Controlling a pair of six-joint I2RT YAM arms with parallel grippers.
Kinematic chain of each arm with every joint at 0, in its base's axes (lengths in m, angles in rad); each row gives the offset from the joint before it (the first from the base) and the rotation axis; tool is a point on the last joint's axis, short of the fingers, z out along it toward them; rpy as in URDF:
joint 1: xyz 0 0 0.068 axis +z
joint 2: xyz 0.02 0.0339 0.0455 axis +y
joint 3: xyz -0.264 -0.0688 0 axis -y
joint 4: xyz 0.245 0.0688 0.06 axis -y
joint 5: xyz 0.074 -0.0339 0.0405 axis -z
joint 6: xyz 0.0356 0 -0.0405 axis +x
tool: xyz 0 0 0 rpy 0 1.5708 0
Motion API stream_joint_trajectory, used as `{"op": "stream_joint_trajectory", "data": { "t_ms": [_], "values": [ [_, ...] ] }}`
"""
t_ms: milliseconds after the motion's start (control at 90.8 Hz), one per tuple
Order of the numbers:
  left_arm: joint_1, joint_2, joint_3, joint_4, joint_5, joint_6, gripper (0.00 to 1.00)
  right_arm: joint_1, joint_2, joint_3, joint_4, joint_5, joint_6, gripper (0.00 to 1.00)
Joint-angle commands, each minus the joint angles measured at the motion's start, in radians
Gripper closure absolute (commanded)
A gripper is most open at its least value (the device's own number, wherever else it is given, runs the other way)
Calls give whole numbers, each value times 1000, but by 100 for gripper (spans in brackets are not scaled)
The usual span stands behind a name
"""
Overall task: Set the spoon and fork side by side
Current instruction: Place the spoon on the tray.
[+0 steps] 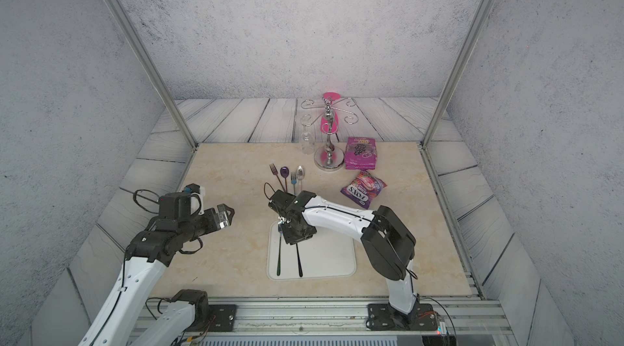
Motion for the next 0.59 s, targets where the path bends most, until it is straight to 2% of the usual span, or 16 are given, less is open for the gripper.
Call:
{"op": "stream_joint_trajectory", "data": {
  "t_ms": [0,330,583],
  "values": [
    [-7,-1,-6,7,-4,3,1,-10,35,-5,8,-40,-49,65],
    [-7,-1,-4,6,-5,5,1,-35,104,-17,44,-46,-45,70],
    [-7,-1,-5,8,-6,5,1,-47,129,-25,73,-65,-28,79]
  ]
}}
